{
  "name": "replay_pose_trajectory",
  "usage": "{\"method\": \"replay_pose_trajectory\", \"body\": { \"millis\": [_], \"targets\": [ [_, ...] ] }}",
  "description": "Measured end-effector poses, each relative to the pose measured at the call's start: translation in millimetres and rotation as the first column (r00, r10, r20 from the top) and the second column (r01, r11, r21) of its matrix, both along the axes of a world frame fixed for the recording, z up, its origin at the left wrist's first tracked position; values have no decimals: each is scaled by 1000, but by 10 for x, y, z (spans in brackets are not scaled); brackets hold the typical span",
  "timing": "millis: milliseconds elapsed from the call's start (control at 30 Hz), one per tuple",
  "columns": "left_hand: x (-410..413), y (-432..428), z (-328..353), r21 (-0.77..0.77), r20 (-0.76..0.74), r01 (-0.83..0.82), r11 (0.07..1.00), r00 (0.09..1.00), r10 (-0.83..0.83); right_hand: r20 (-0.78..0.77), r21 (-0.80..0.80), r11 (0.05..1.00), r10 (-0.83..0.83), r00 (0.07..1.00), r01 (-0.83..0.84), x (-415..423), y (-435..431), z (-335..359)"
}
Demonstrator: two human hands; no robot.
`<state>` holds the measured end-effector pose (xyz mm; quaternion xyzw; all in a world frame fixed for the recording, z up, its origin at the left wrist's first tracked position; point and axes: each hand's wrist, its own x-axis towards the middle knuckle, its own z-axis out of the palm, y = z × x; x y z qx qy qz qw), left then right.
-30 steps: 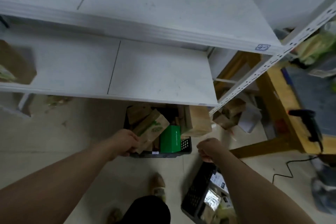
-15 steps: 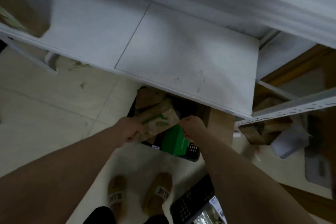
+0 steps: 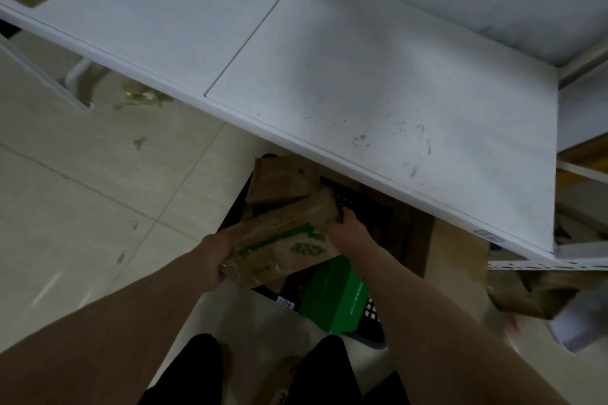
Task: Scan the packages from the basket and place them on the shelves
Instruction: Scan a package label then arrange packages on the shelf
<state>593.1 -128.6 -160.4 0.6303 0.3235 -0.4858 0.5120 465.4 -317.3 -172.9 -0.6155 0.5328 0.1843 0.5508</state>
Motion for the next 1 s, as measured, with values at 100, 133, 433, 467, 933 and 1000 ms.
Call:
{"method": "replay_pose_trajectory", "body": {
  "millis": [100,133,433,467,933,1000],
  "targets": [
    [-97,158,-55,44,-62,-15,999,998,18,-129,-41,998,47,990,-52,-43,18,15],
    [-102,231,-16,53,-73,24,998,997,-21,-142,-30,999,17,990,-22,-101,12,29],
    [-47,438,1532,44,-182,8,999,983,0,-91,126,888,-434,896,443,-720,163,1485],
    [-43,416,1768,9,-168,23,1000,985,-21,-71,140,869,-469,881,474,-753,179,1727],
    [214,341,3934,-436,262,596,674,801,-539,232,26,897,-434,871,441,-1512,422,4198],
    [227,238,4106,-474,333,664,578,743,-580,245,-73,914,-371,895,399,-1549,441,4368]
  ]
}}
